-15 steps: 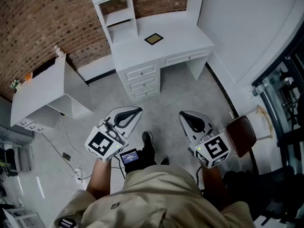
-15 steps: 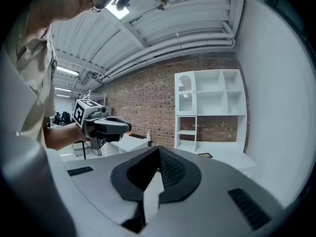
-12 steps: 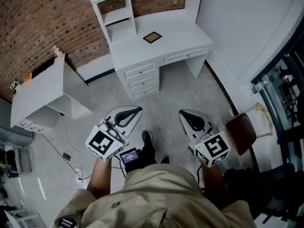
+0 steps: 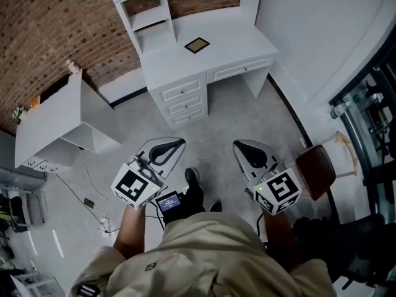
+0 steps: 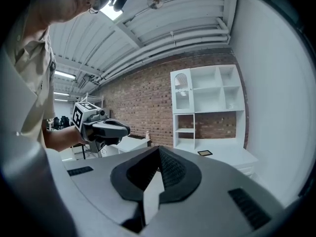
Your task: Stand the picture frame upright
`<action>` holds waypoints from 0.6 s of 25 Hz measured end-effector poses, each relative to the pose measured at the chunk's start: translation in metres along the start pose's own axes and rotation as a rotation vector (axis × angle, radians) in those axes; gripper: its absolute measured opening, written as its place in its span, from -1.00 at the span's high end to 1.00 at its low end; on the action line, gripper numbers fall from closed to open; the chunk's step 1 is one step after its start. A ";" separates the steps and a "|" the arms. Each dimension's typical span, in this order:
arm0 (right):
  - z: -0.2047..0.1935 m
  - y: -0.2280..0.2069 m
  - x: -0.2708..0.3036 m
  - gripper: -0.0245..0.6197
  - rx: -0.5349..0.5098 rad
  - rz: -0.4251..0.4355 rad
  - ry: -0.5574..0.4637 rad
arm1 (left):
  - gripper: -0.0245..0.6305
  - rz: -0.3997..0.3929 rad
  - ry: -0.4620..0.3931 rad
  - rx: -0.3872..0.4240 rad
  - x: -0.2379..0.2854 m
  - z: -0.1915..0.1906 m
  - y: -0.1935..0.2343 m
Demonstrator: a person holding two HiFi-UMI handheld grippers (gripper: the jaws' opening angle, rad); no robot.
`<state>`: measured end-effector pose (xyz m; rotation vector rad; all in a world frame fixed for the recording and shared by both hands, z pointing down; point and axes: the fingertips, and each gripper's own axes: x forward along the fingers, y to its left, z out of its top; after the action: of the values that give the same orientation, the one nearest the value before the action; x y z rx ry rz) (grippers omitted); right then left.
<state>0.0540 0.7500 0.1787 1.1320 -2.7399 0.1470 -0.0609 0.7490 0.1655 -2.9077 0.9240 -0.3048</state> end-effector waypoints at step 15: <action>0.014 -0.100 0.122 0.91 0.018 -0.054 0.055 | 0.90 0.001 -0.048 -0.062 0.069 -0.025 0.138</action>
<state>0.0384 0.5931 0.1910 1.1867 -2.6628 0.1931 -0.0885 0.5964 0.1834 -2.9565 0.9444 -0.2085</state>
